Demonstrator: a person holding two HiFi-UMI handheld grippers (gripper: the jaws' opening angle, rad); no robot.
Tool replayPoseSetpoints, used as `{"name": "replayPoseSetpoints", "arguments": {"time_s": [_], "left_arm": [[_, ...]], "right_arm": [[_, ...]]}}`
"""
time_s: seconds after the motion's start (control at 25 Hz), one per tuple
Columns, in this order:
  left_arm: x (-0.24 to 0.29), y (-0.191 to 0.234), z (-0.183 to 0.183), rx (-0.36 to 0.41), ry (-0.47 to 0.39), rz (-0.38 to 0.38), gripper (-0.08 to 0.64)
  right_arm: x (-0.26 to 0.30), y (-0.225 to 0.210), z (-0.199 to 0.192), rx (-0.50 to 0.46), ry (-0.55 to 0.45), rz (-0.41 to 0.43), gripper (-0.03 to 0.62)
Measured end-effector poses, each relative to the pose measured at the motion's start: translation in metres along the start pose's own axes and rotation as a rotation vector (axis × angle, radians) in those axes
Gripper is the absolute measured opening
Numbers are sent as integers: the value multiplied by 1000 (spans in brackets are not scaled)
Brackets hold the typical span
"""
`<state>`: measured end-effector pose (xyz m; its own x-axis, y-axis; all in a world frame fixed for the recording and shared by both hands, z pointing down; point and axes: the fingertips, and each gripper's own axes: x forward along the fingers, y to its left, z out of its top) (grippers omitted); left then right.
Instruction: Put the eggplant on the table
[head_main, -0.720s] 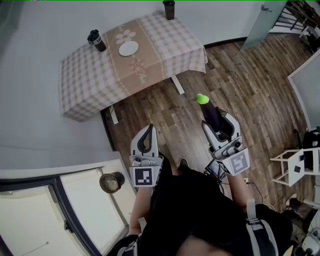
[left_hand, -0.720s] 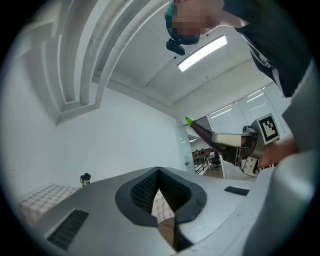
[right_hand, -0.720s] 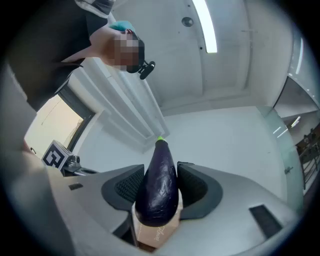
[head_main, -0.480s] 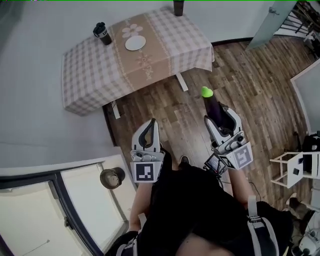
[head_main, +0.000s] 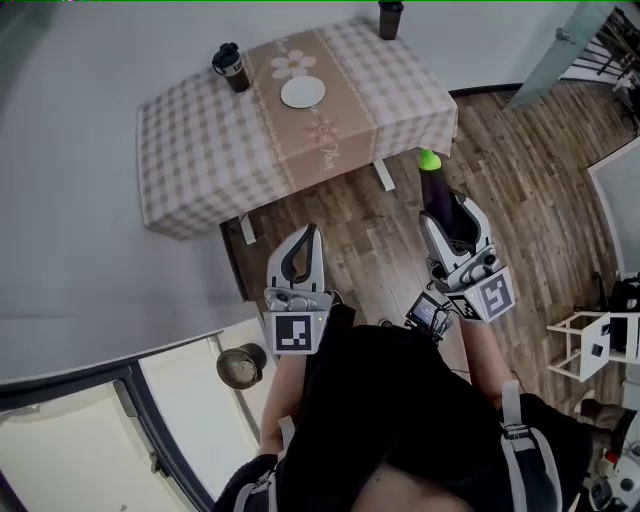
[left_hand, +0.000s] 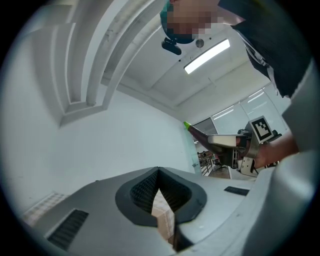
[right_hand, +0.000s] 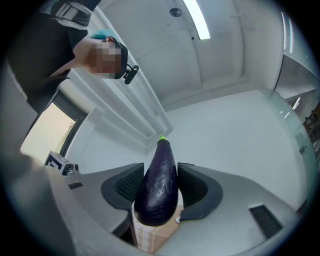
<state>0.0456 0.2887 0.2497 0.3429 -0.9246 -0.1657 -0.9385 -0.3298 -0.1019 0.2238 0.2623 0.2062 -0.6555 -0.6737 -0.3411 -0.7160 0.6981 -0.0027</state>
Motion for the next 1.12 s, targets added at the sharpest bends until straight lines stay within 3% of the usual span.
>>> {"name": "replayPoseSetpoints", "arguments": {"time_s": [0.36, 0.6, 0.76, 0.96, 1.12], "left_arm": [[27, 85, -31, -27, 24, -29, 3], [33, 93, -47, -64, 57, 5, 3], [67, 102, -45, -37, 76, 17, 2], [130, 128, -81, -12, 117, 53, 3], [180, 151, -90, 6, 114, 111, 3]], "right_arm": [[88, 7, -37, -75, 38, -32, 219], [99, -2, -54, -55, 72, -22, 219], [127, -33, -57, -37, 53, -9, 219], [173, -87, -96, 9, 51, 19, 219], [207, -140, -103, 39, 32, 38, 219]]}}
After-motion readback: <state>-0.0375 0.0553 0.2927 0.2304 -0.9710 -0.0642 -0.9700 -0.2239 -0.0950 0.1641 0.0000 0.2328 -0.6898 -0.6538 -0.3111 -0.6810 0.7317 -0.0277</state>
